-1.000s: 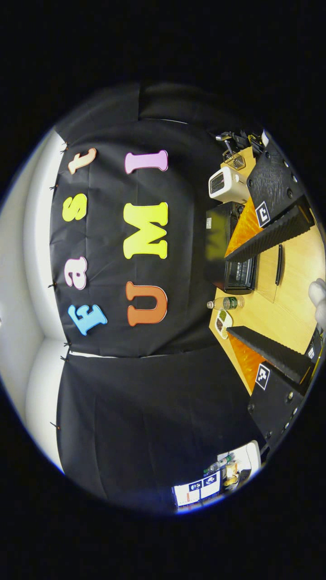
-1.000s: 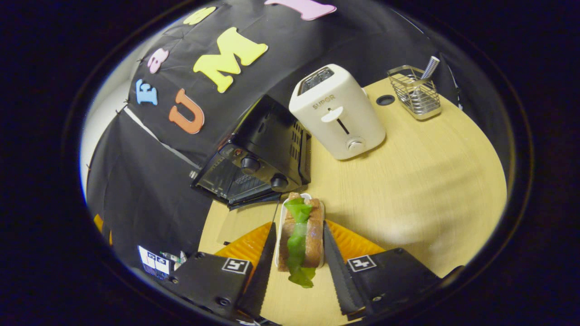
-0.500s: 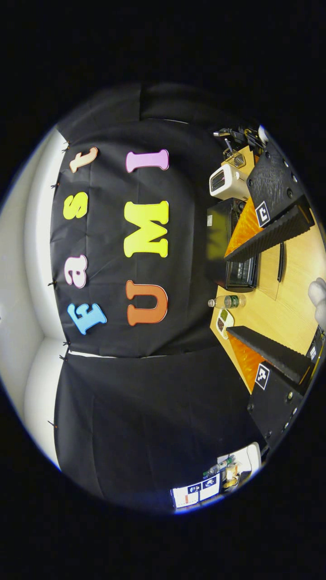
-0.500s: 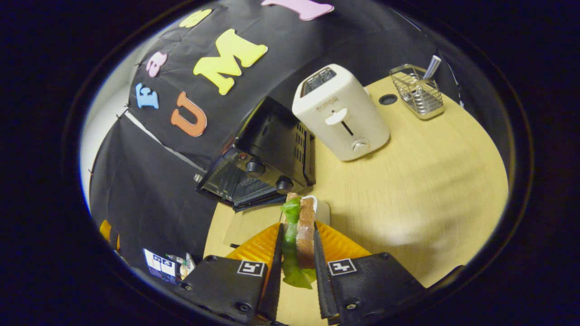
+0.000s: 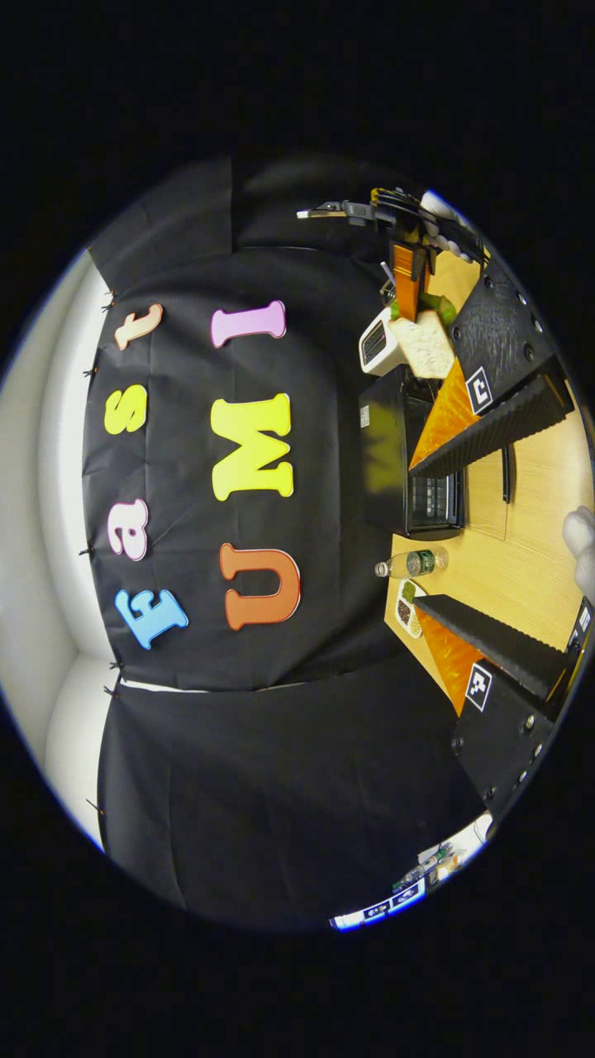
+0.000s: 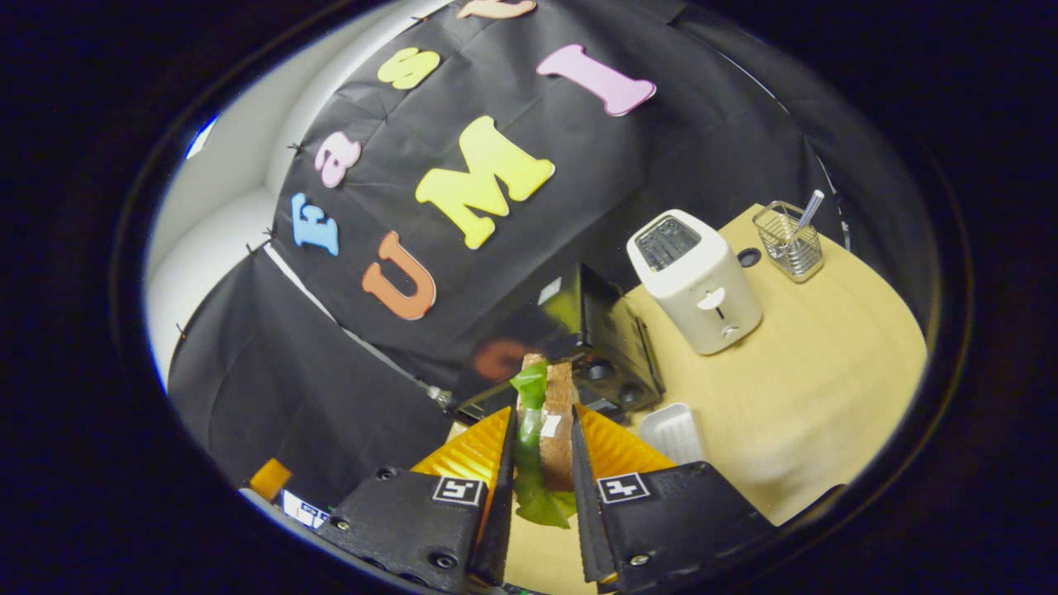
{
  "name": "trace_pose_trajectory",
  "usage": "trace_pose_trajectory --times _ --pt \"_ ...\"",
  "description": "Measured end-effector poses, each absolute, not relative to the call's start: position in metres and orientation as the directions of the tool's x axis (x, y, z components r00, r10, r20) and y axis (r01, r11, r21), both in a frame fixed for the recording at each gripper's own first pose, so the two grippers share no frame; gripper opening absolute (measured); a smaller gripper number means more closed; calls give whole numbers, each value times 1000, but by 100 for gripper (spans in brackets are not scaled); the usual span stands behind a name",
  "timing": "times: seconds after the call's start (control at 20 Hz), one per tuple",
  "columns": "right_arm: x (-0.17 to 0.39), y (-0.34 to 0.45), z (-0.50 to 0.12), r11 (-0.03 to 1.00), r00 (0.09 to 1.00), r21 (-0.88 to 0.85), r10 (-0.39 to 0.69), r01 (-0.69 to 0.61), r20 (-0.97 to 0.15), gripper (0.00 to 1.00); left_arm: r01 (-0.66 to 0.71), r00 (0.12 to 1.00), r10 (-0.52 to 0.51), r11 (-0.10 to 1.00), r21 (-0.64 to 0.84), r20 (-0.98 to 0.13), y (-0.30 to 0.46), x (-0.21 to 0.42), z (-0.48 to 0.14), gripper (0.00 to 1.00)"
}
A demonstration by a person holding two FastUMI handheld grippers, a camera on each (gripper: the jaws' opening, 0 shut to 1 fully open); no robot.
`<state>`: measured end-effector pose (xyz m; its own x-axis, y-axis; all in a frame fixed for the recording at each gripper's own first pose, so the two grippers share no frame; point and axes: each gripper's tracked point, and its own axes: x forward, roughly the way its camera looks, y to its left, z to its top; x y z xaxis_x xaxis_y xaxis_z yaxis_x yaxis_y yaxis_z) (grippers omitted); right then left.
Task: Open the electric oven with the left hand, put the food in, and close the electric oven.
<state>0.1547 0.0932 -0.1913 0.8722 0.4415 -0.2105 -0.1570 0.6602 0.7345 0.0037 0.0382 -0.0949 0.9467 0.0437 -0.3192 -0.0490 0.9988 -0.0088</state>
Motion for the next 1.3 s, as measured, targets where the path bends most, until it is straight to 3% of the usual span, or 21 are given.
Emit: trace_pose_trajectory --times 0.25,0.5,0.9,1.3 --pt "154 157 -196 605 925 787 356 -123 -130 37 53 935 -56 998 -19 -349 45 -2 -102 94" --pt "165 212 -222 522 959 848 274 -92 -65 36 82 929 -81 997 -13 -361 57 -7 -108 95" --pt "241 271 -284 492 967 870 201 36 -154 36 105 904 -87 994 19 -419 80 -16 -133 95" --pt "328 267 -316 456 977 882 105 119 -186 37 107 890 -75 993 47 -450 91 -11 -147 95"
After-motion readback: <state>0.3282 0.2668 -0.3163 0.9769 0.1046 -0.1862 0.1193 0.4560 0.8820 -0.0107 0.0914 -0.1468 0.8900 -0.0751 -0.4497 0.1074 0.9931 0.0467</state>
